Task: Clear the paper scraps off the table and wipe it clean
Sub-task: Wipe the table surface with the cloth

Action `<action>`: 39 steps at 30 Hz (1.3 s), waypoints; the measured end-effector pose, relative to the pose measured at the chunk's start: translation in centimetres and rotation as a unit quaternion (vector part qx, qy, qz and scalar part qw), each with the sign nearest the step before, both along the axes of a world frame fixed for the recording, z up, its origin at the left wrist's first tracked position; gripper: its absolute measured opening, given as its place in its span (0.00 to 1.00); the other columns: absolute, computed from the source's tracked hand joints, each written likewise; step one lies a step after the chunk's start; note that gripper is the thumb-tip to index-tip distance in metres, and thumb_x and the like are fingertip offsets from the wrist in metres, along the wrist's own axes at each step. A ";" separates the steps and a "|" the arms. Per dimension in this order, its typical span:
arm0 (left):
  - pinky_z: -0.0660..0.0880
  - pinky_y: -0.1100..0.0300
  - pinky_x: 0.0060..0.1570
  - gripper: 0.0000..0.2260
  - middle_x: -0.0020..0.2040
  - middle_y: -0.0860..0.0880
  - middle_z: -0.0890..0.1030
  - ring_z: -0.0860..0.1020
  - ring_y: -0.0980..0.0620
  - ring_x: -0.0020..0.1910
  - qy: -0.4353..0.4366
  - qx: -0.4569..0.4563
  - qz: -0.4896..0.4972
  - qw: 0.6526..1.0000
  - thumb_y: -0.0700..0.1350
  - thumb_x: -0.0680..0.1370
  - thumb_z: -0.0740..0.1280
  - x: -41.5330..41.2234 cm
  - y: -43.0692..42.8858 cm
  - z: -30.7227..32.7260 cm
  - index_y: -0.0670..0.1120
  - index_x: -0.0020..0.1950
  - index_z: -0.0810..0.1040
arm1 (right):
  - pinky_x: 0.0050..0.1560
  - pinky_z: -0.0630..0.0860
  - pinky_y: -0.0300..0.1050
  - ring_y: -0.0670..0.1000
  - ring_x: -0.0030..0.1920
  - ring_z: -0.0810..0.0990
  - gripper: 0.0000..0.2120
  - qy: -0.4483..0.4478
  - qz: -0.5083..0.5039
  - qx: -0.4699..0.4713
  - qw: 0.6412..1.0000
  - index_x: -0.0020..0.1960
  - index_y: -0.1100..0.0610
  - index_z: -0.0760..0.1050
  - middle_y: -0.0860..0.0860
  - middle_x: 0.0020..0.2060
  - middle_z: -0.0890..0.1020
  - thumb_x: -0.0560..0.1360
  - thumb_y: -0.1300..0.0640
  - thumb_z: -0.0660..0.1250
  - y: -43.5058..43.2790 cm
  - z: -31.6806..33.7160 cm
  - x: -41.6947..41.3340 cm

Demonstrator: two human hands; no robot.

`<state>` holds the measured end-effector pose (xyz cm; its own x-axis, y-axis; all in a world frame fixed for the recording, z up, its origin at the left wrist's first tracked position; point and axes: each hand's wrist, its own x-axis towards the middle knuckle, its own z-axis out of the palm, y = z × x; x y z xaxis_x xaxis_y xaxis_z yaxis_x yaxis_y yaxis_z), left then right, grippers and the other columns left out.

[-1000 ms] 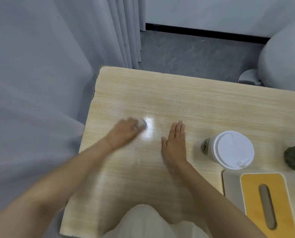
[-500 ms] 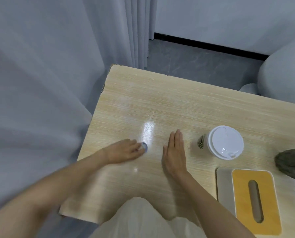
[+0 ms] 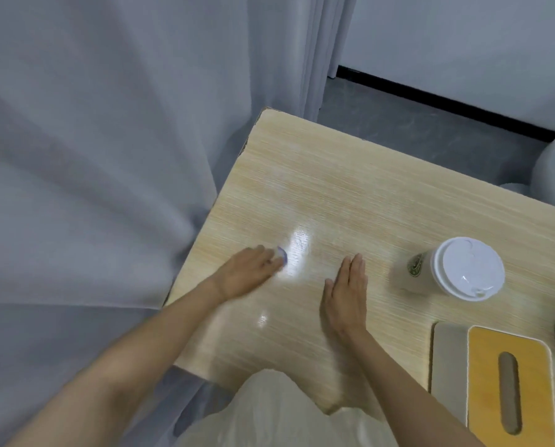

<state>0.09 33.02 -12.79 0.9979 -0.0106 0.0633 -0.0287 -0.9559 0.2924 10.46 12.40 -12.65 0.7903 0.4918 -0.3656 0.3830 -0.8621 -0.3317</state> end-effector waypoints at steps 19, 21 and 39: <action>0.74 0.55 0.33 0.18 0.56 0.41 0.78 0.77 0.43 0.43 0.029 0.027 -0.045 0.998 0.38 0.69 0.71 2.7 -12.1 -1.0 0.43 0.58 0.75 | 0.76 0.38 0.49 0.53 0.76 0.37 0.26 -0.015 0.043 0.028 0.999 0.77 0.65 0.42 0.59 0.76 0.41 0.82 0.59 0.46 -5.4 0.1 -2.3; 0.73 0.54 0.39 0.13 0.58 0.43 0.77 0.76 0.42 0.47 0.018 0.061 -0.005 0.998 0.44 0.74 0.65 0.5 -8.0 0.0 0.45 0.58 0.73 | 0.77 0.40 0.50 0.56 0.77 0.39 0.26 -0.028 0.058 0.021 0.998 0.77 0.64 0.44 0.60 0.76 0.42 0.82 0.57 0.47 -5.6 0.4 -2.3; 0.72 0.53 0.28 0.20 0.49 0.40 0.77 0.74 0.39 0.41 0.018 0.112 0.318 0.941 0.32 0.67 0.71 -12.8 -5.8 -0.5 0.40 0.58 0.76 | 0.75 0.35 0.50 0.54 0.76 0.34 0.28 -0.004 0.140 0.013 0.990 0.78 0.59 0.43 0.58 0.76 0.38 0.82 0.53 0.48 -9.6 0.3 -5.4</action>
<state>-12.69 27.26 -13.25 0.8086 0.5804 0.0965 0.5760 -0.8143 0.0710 5.06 2.81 -12.30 0.6240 0.7015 -0.3443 0.6089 -0.7126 -0.3484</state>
